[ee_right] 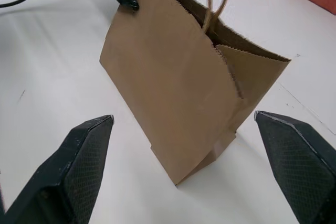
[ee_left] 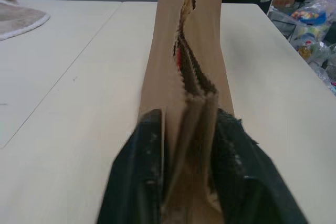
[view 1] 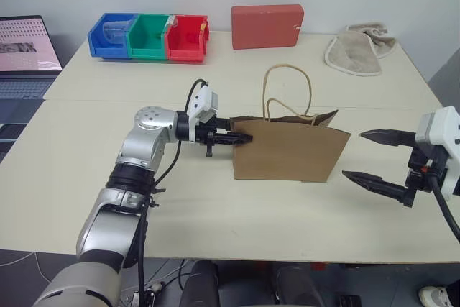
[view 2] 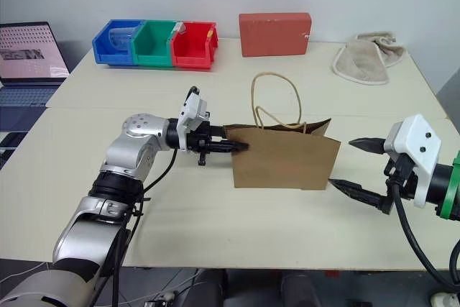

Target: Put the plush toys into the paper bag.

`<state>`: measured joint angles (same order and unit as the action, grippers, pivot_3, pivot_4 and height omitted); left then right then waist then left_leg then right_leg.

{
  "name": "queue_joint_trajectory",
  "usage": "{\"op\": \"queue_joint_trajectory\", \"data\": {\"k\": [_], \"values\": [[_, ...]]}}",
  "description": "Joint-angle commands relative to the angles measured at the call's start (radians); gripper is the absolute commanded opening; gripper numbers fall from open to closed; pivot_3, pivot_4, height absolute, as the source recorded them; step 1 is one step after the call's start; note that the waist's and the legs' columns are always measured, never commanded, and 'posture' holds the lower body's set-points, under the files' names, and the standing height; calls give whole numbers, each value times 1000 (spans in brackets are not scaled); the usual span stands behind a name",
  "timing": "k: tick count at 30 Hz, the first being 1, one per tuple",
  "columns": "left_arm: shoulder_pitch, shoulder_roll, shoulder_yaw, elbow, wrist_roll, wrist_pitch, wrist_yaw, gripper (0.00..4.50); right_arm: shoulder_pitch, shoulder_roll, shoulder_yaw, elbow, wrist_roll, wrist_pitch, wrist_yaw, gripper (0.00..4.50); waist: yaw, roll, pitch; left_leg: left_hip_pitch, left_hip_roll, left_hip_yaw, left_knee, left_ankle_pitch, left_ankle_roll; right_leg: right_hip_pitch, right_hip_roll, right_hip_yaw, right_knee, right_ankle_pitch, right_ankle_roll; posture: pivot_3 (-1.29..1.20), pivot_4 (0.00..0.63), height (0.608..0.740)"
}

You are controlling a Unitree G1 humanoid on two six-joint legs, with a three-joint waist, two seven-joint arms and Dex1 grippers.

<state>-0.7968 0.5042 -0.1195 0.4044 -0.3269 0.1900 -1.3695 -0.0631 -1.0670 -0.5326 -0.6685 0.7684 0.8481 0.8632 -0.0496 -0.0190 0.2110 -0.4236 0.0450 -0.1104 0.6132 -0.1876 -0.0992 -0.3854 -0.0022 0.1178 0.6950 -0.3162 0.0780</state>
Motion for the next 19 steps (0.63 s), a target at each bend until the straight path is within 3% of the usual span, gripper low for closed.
{"op": "queue_joint_trajectory", "data": {"k": [1, 6, 7, 10, 13, 19], "values": [[64, 92, 63, -188, -37, 112, 38, 2785, -60, -46, 12, 63, -11, -45, 37, 4500, -9, 0, 0, 0, 0, 0, 0, 0, 0, 0, 0, 0, 0, 0, 0, 0, 150, 740], [208, 274, 125, -401, 7, 190, 110, 4373, -100, -145, 68, 206, -89, -174, 206, 4500, -8, 0, 0, 2, 1, 0, -1, 0, 0, 0, 0, 0, 1, 0, 0, 0, 150, 740], [230, 306, 125, -425, 30, 189, 124, 4477, -105, -161, 75, 229, -100, -194, 235, 4500, -8, 0, 0, 2, 1, 1, -1, 0, 0, 0, 0, 0, 1, 0, 0, 0, 150, 740], [305, 431, 183, -494, 54, 225, 157, 4477, -149, -218, 96, 346, -128, -251, 322, 4500, -8, 0, 0, 3, 1, 2, -1, 0, 0, 0, 0, 1, 0, 0, 0, 0, 150, 740], [422, 566, 319, -579, 11, 273, 116, 4477, -196, -275, 122, 479, -161, -305, 414, 4500, -10, 0, 1, 3, 1, 3, -1, 0, 0, 0, 0, 2, 0, 0, 0, 0, 150, 740], [489, 600, 420, -615, -92, 368, 118, 4477, -266, -287, 191, 550, -201, -347, 460, 4500, -6, 1, 1, 5, 2, 5, -2, 0, 0, 0, -1, 3, -1, -2, 1, 0, 150, 740]]}}
